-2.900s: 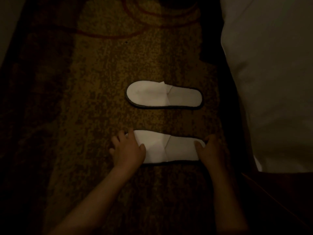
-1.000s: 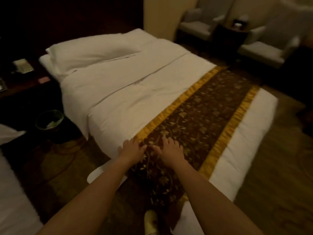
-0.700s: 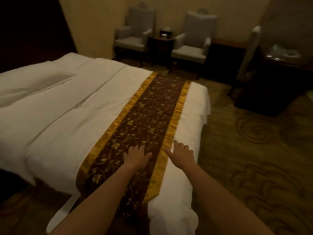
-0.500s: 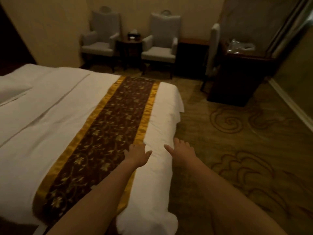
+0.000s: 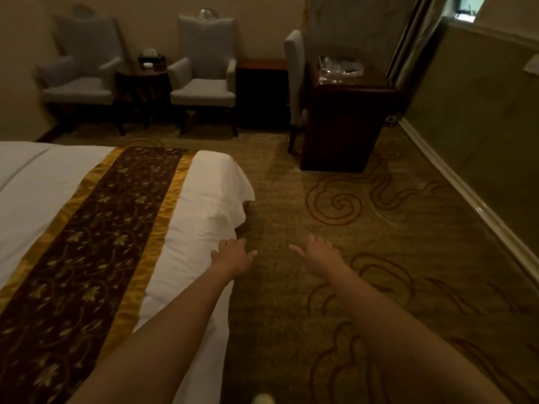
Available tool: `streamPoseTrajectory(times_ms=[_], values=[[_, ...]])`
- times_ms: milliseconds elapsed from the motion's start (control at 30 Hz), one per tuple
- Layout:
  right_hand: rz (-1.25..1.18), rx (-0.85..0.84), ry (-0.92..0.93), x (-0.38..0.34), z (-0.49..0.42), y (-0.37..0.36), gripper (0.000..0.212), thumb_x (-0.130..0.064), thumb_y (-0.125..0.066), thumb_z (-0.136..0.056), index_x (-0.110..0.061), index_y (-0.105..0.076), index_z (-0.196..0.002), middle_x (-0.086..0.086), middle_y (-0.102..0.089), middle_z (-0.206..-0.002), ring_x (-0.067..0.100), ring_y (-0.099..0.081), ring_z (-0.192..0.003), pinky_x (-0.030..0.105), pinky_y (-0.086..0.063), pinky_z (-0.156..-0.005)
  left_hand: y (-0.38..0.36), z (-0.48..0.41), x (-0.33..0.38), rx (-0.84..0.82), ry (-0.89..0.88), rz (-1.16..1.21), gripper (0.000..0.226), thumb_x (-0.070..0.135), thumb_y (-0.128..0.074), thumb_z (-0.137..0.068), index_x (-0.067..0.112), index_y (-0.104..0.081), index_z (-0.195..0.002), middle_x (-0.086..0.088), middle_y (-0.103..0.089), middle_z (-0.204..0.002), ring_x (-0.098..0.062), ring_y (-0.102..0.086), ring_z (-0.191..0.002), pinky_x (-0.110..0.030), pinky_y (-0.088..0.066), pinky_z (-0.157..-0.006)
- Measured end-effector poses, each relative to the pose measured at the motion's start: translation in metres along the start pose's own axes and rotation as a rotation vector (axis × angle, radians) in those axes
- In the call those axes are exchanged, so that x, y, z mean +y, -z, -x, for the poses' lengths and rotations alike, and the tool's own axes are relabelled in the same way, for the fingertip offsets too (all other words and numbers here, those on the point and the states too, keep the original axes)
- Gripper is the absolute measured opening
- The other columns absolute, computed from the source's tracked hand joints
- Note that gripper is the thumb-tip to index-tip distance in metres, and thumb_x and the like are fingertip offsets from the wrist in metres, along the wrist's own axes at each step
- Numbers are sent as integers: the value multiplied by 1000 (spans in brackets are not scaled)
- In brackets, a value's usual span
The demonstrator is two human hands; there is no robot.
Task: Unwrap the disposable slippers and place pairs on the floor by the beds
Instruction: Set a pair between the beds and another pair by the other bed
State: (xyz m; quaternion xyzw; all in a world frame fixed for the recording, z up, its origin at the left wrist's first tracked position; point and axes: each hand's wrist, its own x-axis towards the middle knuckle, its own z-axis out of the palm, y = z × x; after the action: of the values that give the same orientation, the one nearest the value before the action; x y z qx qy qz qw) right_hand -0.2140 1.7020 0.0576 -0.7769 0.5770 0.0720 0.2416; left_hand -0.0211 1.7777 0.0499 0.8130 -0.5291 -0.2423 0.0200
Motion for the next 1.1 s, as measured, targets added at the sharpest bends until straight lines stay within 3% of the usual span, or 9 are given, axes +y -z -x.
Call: streamPoseTrajectory(times_ms=[333, 633, 967, 1100], values=[[2, -45, -48, 53, -196, 59, 66, -55, -35, -92, -6, -33, -137, 21, -39, -142, 37, -37, -131, 45, -33, -107, 18, -218, 79, -154, -73, 14, 62, 51, -35, -93, 16, -28, -143, -15, -31, -149, -36, -24, -137, -52, -28, -110], [4, -68, -34, 48, -372, 135, 64, -54, -36, -93, -6, -35, -135, 21, -41, -140, 38, -38, -130, 45, -33, -107, 81, -389, 117, -218, -58, 4, 60, 46, -36, -95, 12, -29, -143, -17, -30, -149, -35, -24, -138, -50, -29, -111], [60, -159, 75, 25, -634, 198, 67, -57, -35, -92, -4, -39, -132, 22, -45, -137, 39, -43, -126, 44, -36, -104, 140, -629, 130, -170, 114, 88, 58, 48, -35, -94, 15, -31, -141, -16, -30, -149, -36, -26, -136, -49, -29, -109], [75, -224, 138, -9, -732, 238, 70, -58, -34, -92, -5, -33, -139, 20, -40, -143, 37, -39, -130, 43, -35, -106, 183, -704, 133, -139, 195, 113, 58, 48, -35, -94, 15, -31, -142, -16, -32, -148, -36, -27, -136, -49, -29, -109]])
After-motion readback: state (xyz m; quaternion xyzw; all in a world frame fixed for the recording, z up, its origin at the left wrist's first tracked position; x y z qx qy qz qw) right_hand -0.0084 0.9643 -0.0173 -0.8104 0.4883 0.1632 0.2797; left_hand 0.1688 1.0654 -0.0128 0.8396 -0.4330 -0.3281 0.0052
